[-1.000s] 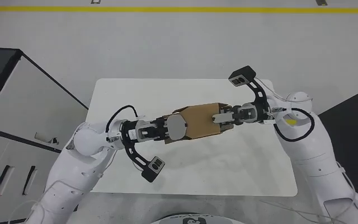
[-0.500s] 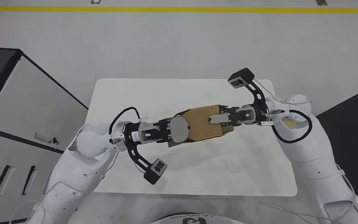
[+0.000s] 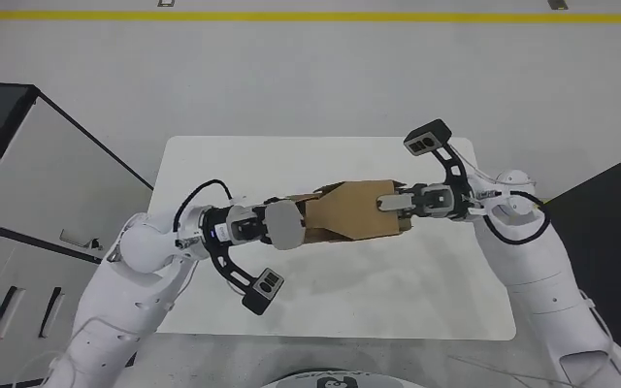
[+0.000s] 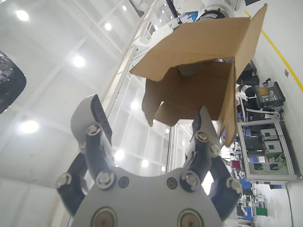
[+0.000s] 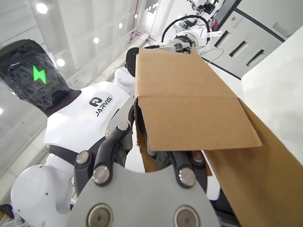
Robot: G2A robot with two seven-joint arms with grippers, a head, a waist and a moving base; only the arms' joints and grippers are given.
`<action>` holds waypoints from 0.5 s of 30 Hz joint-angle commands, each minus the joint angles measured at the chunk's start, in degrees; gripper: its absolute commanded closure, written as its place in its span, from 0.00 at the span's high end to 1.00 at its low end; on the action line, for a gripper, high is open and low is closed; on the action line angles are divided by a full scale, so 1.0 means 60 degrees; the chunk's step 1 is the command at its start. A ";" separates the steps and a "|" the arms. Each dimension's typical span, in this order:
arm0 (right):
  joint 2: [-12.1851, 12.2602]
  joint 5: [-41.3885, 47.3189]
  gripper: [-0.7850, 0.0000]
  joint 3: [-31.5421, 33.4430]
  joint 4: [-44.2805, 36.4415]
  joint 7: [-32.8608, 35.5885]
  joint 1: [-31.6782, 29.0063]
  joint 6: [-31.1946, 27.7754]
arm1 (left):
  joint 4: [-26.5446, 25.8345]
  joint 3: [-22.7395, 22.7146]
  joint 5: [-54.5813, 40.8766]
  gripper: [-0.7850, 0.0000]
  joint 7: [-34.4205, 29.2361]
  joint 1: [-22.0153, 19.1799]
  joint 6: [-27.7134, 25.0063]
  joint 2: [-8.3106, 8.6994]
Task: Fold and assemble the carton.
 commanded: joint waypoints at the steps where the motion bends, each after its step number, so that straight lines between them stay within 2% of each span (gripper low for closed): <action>1: -0.0035 0.0489 0.00 -0.0039 0.0221 0.0189 0.0046 0.0093 | -0.0046 -0.0201 -0.0095 1.00 0.0008 0.0035 -0.0025 0.0021; 7: -0.0126 0.1030 0.00 -0.0197 0.0748 0.0591 0.0313 0.0332 | -0.0145 -0.0759 -0.0018 1.00 -0.0131 0.0152 0.0016 0.0072; 15: -0.0146 0.1098 0.00 -0.0281 0.0744 0.0340 0.0179 0.0486 | -0.0168 -0.0776 0.0072 1.00 -0.0172 0.0148 -0.0030 0.0074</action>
